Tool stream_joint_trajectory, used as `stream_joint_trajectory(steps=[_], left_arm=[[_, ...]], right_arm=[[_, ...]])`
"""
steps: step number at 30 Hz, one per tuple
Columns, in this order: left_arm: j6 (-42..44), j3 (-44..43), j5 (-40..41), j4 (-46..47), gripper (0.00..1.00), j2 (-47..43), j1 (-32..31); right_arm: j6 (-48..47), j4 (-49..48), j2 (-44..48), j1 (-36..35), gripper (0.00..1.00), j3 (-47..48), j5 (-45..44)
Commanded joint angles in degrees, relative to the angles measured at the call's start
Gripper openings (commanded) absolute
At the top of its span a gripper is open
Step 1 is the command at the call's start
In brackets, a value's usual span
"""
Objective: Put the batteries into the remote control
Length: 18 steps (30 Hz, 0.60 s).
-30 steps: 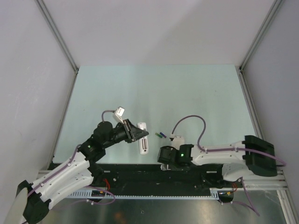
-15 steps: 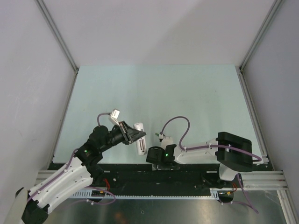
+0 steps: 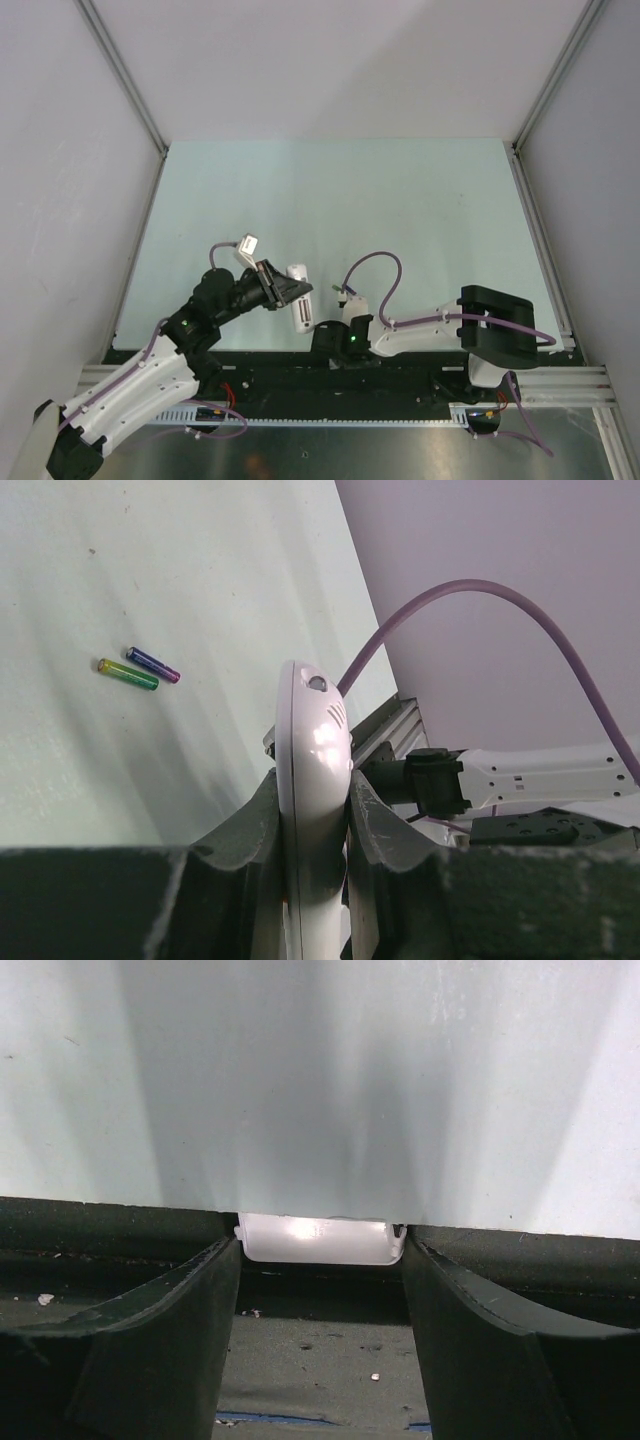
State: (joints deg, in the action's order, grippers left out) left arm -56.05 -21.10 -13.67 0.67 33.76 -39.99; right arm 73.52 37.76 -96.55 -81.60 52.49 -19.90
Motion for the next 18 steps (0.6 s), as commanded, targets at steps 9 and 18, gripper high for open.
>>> stream_joint_trajectory(steps=[9, 18], left_arm=[[-0.2, -0.3, 0.7, 1.7, 0.00, -0.3, 0.0], [-0.2, -0.8, 1.0, 1.7, 0.00, 0.5, 0.0]], right_arm=[[2.3, 2.7, 2.4, -1.8, 0.59, 0.6, -1.9], [3.7, 6.5, 7.0, -2.9, 0.59, 1.6, -3.7]])
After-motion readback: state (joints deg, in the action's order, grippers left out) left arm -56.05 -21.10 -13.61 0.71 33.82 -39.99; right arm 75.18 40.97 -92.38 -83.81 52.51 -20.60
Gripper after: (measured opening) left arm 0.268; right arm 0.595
